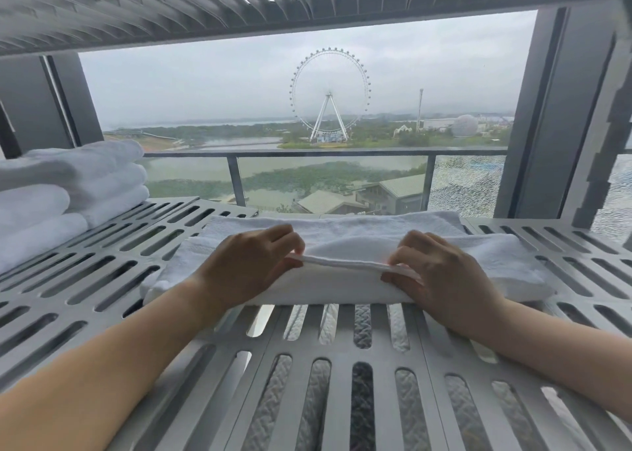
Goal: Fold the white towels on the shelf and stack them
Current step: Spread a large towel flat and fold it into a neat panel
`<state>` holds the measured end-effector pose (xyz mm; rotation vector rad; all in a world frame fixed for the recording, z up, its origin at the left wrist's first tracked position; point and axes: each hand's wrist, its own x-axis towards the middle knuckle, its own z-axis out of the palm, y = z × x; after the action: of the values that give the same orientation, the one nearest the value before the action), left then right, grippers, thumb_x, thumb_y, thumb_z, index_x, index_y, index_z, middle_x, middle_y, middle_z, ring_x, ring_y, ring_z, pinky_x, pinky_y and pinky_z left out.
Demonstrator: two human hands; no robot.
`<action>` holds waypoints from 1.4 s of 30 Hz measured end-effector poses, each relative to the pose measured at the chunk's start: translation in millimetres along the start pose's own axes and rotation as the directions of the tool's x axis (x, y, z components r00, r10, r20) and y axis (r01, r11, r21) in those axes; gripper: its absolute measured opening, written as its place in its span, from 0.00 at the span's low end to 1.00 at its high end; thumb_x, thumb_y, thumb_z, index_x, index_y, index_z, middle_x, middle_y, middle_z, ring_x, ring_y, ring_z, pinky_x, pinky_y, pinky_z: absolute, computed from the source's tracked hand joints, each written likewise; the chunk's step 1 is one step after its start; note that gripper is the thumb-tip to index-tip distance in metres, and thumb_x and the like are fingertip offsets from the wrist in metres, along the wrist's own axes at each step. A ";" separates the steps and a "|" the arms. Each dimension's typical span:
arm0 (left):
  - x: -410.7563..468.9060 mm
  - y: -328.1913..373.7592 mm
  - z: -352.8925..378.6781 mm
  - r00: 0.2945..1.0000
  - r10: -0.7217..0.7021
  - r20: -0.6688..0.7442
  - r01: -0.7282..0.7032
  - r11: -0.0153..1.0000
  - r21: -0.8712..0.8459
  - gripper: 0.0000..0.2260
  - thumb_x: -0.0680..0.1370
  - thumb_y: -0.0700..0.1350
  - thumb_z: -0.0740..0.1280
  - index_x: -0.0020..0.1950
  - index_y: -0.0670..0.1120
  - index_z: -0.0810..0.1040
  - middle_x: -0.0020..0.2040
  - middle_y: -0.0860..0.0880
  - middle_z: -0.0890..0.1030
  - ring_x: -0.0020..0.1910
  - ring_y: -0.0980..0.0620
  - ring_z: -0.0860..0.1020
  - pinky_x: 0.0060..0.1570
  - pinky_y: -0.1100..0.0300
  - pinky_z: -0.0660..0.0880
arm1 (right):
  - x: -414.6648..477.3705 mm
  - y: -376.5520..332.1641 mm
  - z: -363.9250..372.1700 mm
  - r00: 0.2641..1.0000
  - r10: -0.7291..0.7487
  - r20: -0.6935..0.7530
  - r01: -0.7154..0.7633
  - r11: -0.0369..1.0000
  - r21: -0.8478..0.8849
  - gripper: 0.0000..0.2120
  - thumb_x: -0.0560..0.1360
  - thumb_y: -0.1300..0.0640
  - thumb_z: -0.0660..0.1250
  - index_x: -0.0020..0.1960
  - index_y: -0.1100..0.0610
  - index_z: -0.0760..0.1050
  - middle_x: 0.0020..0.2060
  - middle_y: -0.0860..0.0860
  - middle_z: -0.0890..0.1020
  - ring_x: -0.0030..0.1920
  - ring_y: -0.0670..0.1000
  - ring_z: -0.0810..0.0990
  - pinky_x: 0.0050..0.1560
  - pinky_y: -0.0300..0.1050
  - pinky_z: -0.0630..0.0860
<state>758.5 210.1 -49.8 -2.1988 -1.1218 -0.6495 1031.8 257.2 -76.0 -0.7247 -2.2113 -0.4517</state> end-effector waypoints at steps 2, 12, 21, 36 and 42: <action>-2.1 -6.1 -0.7 0.999 -0.044 0.015 0.044 0.999 0.012 0.06 0.72 0.45 0.71 0.44 0.45 0.78 0.39 0.50 0.78 0.26 0.50 0.76 0.23 0.61 0.72 | 1.1 4.3 -1.3 0.998 0.059 0.019 -0.060 0.996 0.059 0.09 0.68 0.53 0.74 0.40 0.57 0.78 0.42 0.51 0.79 0.40 0.54 0.78 0.38 0.45 0.75; 62.3 60.8 25.1 0.996 -0.074 0.051 0.081 0.983 -0.164 0.11 0.74 0.56 0.67 0.52 0.52 0.76 0.46 0.55 0.78 0.42 0.55 0.76 0.39 0.63 0.65 | 6.3 8.9 1.4 0.989 0.144 0.033 -0.146 0.988 0.051 0.11 0.61 0.62 0.76 0.37 0.55 0.74 0.35 0.48 0.78 0.36 0.52 0.76 0.32 0.41 0.66; 65.1 55.2 50.6 0.995 0.056 0.081 -0.046 0.992 -0.120 0.12 0.75 0.56 0.65 0.48 0.48 0.76 0.44 0.51 0.78 0.36 0.50 0.78 0.30 0.59 0.73 | 5.3 40.2 3.5 0.967 0.220 0.126 -0.215 0.975 -0.055 0.08 0.67 0.53 0.72 0.44 0.53 0.77 0.37 0.44 0.71 0.38 0.47 0.70 0.37 0.41 0.64; 73.6 -16.4 84.2 0.958 -0.143 0.247 0.135 0.990 0.049 0.08 0.78 0.52 0.60 0.53 0.50 0.71 0.50 0.53 0.76 0.46 0.49 0.77 0.37 0.60 0.68 | 31.1 82.5 35.7 0.970 0.154 0.187 -0.146 0.988 -0.054 0.14 0.68 0.44 0.72 0.47 0.53 0.78 0.46 0.49 0.79 0.48 0.53 0.76 0.48 0.50 0.70; 110.3 -2.1 85.4 0.927 -0.108 0.359 0.174 0.972 -0.157 0.10 0.68 0.54 0.66 0.48 0.57 0.72 0.43 0.60 0.72 0.40 0.57 0.72 0.37 0.63 0.68 | 19.7 92.5 35.5 0.958 0.253 0.136 -0.272 0.951 0.146 0.11 0.64 0.48 0.76 0.43 0.53 0.81 0.41 0.49 0.79 0.45 0.52 0.76 0.47 0.49 0.73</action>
<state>828.4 330.4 -38.9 -2.4777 -1.4622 -0.4456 1058.9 354.6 -76.0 -0.9605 -2.1856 -0.0946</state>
